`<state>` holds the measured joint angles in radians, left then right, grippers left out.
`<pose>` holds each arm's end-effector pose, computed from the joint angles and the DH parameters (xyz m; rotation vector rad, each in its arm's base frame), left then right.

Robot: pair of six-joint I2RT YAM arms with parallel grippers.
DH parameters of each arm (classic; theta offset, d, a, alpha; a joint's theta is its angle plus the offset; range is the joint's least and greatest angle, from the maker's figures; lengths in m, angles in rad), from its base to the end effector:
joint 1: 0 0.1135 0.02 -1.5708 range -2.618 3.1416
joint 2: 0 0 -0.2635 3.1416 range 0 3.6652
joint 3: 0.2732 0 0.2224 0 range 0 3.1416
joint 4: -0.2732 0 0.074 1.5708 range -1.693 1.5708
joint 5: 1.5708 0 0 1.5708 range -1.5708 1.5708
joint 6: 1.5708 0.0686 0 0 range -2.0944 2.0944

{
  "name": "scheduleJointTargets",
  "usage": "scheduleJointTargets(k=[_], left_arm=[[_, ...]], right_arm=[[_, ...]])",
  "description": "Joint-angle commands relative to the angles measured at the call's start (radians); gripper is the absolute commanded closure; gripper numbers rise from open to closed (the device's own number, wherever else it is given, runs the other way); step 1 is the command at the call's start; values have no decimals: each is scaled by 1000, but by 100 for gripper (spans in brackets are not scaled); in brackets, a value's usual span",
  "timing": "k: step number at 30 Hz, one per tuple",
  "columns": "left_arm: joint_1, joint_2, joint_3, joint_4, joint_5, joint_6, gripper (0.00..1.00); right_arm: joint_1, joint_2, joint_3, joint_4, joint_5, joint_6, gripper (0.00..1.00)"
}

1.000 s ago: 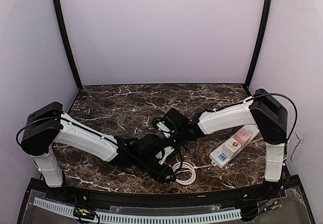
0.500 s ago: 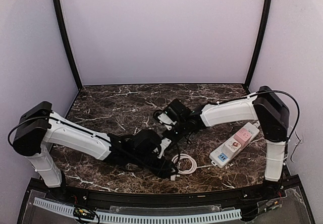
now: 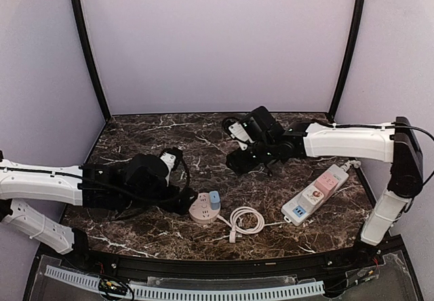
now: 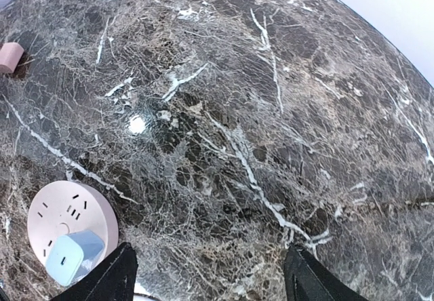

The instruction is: Insert the plug

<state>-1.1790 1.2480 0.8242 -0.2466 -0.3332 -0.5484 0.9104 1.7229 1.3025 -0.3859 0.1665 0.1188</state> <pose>0.1220 -0.2364 0.2438 0.5249 2.1999 -0.5820 0.2408 0.2915 0.2391 -0.8446 2.2285 0.2983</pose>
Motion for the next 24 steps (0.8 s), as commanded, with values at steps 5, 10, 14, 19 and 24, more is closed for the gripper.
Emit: scheduleJointTargets(k=[5,10,14,19,24], left_arm=[[275,-133,-156,-188,-308,-217,0],[361,-134,-191,-198,-364,-303,0],[448,-127,-217,-173,-332,-319,0],[550,-71,-236,-140,-236,-346,0],[623,7,-271,-65,-137,-355,7]], right_arm=[[10,-161,-190,47,-2,116,17],[67,-233,-264,76,3,142,6],[119,-268,-302,94,24,160,1],[183,-276,-322,101,56,183,1],[226,-277,-334,96,85,194,1]])
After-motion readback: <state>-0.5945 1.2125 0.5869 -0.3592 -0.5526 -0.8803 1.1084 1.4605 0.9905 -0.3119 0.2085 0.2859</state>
